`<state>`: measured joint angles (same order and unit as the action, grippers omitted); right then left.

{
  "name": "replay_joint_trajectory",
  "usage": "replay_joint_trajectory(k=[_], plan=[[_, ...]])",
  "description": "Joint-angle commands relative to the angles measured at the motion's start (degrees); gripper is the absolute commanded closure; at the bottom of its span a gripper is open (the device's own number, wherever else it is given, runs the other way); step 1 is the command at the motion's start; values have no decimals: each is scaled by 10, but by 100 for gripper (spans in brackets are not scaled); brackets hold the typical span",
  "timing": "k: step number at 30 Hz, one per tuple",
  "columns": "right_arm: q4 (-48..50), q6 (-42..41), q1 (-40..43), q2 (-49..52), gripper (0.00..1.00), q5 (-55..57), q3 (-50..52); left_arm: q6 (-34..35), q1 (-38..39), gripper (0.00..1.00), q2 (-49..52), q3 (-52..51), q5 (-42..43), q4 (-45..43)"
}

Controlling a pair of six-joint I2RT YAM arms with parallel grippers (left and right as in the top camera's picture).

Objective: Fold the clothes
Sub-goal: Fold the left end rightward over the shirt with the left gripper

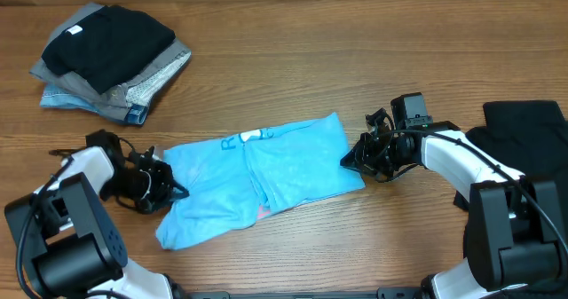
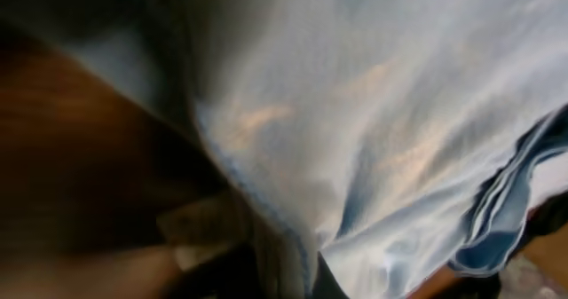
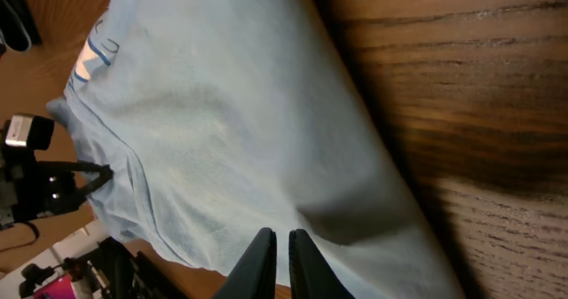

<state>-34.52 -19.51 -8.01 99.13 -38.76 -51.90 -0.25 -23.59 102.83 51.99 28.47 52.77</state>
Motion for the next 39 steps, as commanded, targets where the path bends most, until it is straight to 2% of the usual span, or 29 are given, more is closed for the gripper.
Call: replay_joint_trajectory(k=[1,9,13,20,27,32,33,36,37,38,39], plan=[[0,0,-1,-1,90,2,-6,-3,3,96,7,83,-78,67],[-11,4,4,-21,91,12,-37,-11,9,96,-20,274,-109,254],[-20,4,4,-25,91,30,-52,-10,40,96,-43,329,-104,292],[-19,4,4,-25,91,33,-60,61,165,96,-58,338,-93,265],[-22,-3,3,-25,91,54,-60,164,320,96,-58,338,-80,170],[-24,-7,3,-20,90,75,-59,227,401,95,-55,338,-117,141],[-24,-7,3,-19,90,75,-59,239,413,92,-54,337,-130,140],[-24,-10,3,-19,89,79,-59,264,447,73,-43,336,-152,132],[-24,-13,3,-19,89,79,-59,274,457,60,-38,336,-151,128],[-24,-13,3,-19,88,79,-59,282,464,53,-35,336,-151,125],[-24,-13,3,-19,87,79,-59,289,473,51,-29,336,-149,120]])
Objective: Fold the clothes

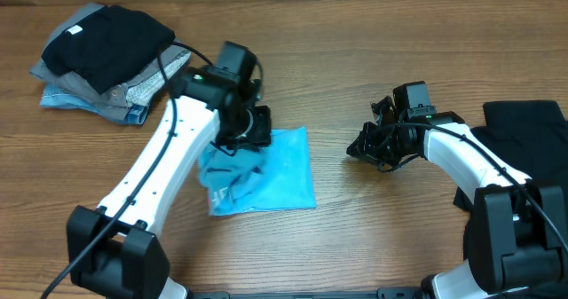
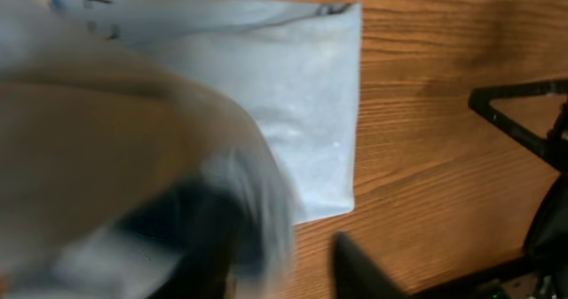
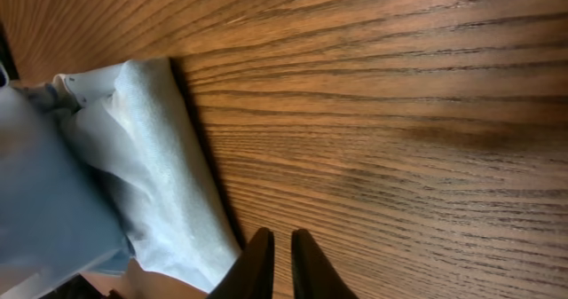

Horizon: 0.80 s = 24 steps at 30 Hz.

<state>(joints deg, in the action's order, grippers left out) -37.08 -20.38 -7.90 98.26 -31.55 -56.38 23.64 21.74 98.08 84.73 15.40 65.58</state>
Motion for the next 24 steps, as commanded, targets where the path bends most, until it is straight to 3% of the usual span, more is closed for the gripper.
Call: replay_joint_trajectory(k=[1,3,8,12,14,18,24], plan=[[2,-5,2,-10,87,7,-14,52,29,48,22,9,-13,-13],[2,-5,2,-10,87,6,-14,51,44,42,28,9,-7,-20],[-7,-1,2,-10,84,6,-14,41,48,43,30,11,-18,-10],[-25,24,1,-10,80,4,-14,35,10,43,30,26,-84,56],[-30,35,1,-10,79,4,-14,28,-17,38,30,29,-120,79],[-29,41,1,-10,78,4,-14,-46,-66,35,32,21,-140,68],[-29,42,1,-10,78,-3,-14,-85,-77,31,44,-1,-142,54]])
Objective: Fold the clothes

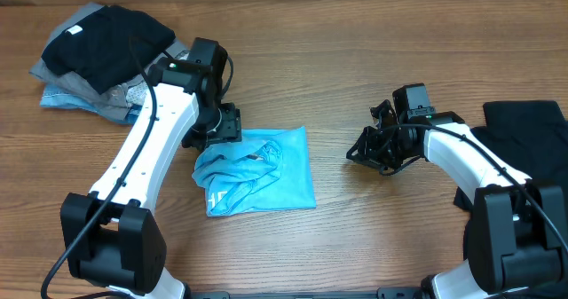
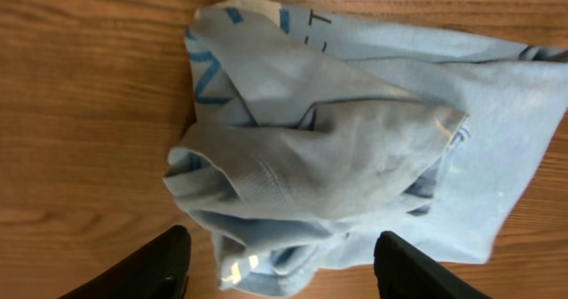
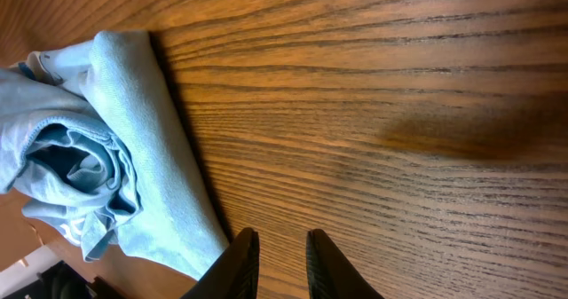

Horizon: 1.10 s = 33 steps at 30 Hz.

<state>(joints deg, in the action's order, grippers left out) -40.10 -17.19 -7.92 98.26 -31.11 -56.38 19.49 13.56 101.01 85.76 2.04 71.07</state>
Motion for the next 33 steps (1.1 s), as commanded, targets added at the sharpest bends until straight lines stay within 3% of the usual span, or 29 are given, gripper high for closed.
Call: replay_joint_trajectory(k=[1,4,9,12,16,21,25,33], plan=[[2,22,1,-11,78,-25,-14,-43,6,35,17,-12,-9,6],[14,84,-7,-11,77,-102,-14,-43,4,38,19,-11,-10,14],[89,75,-66,-11,71,-135,-15,-43,-18,39,10,30,-6,38],[160,49,-121,-11,65,-129,-15,-44,-33,32,5,84,-5,81],[252,0,-204,-10,59,-44,-15,-57,-46,27,4,167,-6,144],[301,-47,-271,-8,59,36,-15,-58,-47,28,3,225,-5,203],[357,-127,-294,8,59,45,-14,-56,-47,33,3,260,8,231],[414,-290,-300,50,53,36,-14,-60,-47,28,-12,365,29,257]])
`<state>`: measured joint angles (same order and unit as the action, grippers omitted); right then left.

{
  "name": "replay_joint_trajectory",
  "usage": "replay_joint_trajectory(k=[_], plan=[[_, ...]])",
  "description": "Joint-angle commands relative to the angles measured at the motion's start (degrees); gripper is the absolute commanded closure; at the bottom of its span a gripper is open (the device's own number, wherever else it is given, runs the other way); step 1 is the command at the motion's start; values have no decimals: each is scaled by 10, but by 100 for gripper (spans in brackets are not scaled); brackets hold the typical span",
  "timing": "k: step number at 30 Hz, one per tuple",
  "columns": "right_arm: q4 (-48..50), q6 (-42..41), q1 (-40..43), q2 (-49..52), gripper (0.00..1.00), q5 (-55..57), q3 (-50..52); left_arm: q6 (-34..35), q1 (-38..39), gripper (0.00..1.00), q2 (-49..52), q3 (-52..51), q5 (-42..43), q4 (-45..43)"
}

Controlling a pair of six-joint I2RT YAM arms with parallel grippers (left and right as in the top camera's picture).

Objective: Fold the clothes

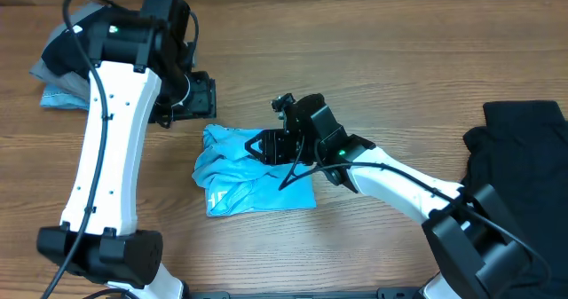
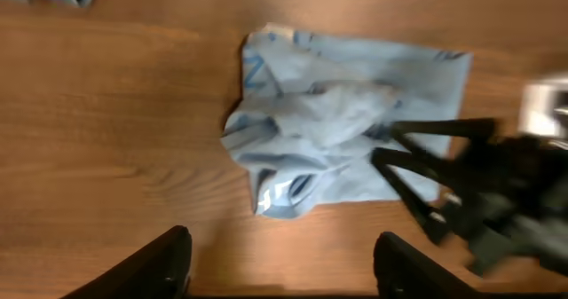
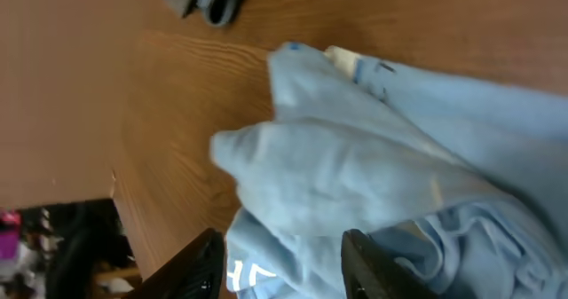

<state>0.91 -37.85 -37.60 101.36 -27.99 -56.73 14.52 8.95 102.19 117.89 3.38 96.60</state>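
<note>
A light blue shirt (image 1: 257, 173) lies bunched in a rough square at the table's middle, its upper layer crumpled. My right gripper (image 1: 264, 146) hangs open just over its back edge. In the right wrist view the fingers straddle blue folds (image 3: 355, 166) close below the right gripper (image 3: 286, 265). My left gripper (image 1: 184, 99) is open, high and back-left of the shirt. The left wrist view looks down on the whole shirt (image 2: 328, 144) from the left gripper (image 2: 288, 265), and the right arm's gripper (image 2: 444, 179) shows over the shirt's right side.
A stack of folded clothes (image 1: 55, 93) sits at the back left, mostly hidden behind my left arm. A black garment (image 1: 524, 144) lies at the right edge. Bare wooden table (image 1: 399, 68) surrounds the shirt.
My left gripper has gone from just above the shirt's left side to high up and back-left, still open. My right gripper has come from right of the shirt to over it and opened wide.
The shirt lay spread wide with a shut gripper at each end. Then my left gripper held its left end over the right half and the right gripper was off it. Then the left was open above the bunched shirt. Now it is raised and the right is over the shirt.
</note>
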Motion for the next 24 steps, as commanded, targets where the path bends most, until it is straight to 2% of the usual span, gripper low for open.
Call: replay_joint_trajectory(k=[1,4,7,14,24], plan=[[6,-87,-3,24,53,-3,-11,-10,-1,25,-28,55,16,2],[27,-90,-7,30,53,-30,-11,-10,-1,19,-49,82,13,2],[38,-110,-14,32,52,-27,-11,-10,-1,17,-63,90,11,2],[63,-160,-26,59,53,-19,-11,-10,0,17,-76,90,12,2],[82,-149,-27,61,49,-20,-11,-11,0,17,-76,90,11,2]])
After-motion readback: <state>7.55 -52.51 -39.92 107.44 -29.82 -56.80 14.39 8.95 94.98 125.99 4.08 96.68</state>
